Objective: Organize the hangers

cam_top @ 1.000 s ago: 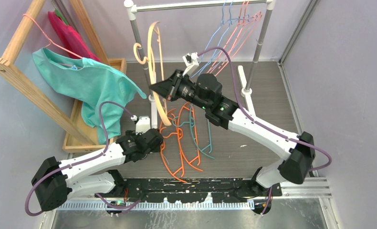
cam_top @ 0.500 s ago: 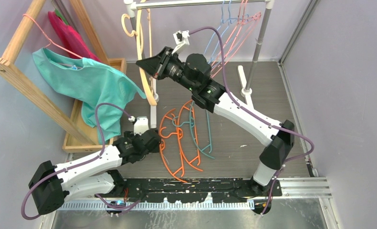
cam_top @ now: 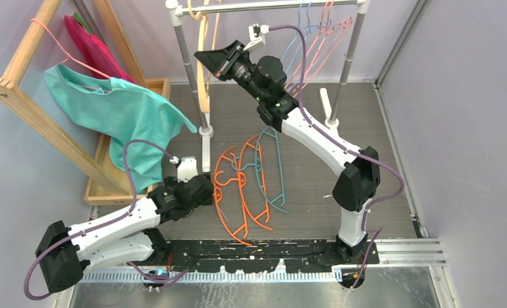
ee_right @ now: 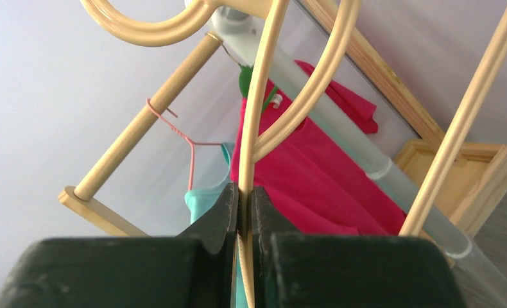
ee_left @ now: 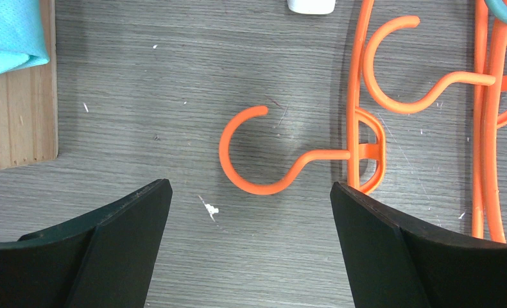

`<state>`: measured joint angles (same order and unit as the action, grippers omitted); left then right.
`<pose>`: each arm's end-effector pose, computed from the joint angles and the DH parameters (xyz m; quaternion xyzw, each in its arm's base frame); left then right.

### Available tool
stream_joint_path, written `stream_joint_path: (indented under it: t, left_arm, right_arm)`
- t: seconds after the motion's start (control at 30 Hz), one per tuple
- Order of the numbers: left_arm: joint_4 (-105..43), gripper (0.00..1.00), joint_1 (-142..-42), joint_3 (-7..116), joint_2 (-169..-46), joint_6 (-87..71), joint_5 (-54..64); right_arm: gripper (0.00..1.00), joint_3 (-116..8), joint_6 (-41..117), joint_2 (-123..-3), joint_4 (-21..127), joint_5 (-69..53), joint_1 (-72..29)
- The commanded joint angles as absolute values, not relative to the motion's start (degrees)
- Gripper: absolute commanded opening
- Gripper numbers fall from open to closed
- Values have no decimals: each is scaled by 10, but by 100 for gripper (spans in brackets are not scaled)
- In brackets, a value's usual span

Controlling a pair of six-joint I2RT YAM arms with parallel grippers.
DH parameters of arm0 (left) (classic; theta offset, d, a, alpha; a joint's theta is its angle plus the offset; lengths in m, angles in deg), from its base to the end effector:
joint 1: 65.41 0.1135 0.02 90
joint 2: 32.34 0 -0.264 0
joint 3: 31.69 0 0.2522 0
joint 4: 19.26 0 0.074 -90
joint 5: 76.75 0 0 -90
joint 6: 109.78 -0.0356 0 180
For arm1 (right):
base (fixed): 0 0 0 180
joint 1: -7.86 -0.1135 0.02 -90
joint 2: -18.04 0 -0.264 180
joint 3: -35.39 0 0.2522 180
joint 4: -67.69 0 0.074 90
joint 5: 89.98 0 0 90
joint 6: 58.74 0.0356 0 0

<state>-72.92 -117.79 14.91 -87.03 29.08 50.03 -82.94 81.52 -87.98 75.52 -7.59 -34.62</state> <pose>0.1180 -0.1182 0.2031 -0.0487 0.9222 0.0151 0.3834 0.3227 0.3019 0.4586 -0.0155 0.5737 0.6183 0.5369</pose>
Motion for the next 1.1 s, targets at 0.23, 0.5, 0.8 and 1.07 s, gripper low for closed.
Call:
stream_joint_path:
  t: [0.23,0.5,0.8,1.07]
  left_arm:
    - [-743,98,-1177,169,-868,296,529]
    - [-750,98,-1177,172,-872,301,527]
    - [-756,98,-1177,196,-892,295,526]
    - [-748,98,-1177,201,-901,293,516]
  right_arm:
    - [1,-898,863,-936,770,-93,-330]
    - [1,-851,866,-925,767,-120,-331]
    - [59,-751,763,-796,701,-63,-347]
    - [80,-643,600,-670,580,39,-396]
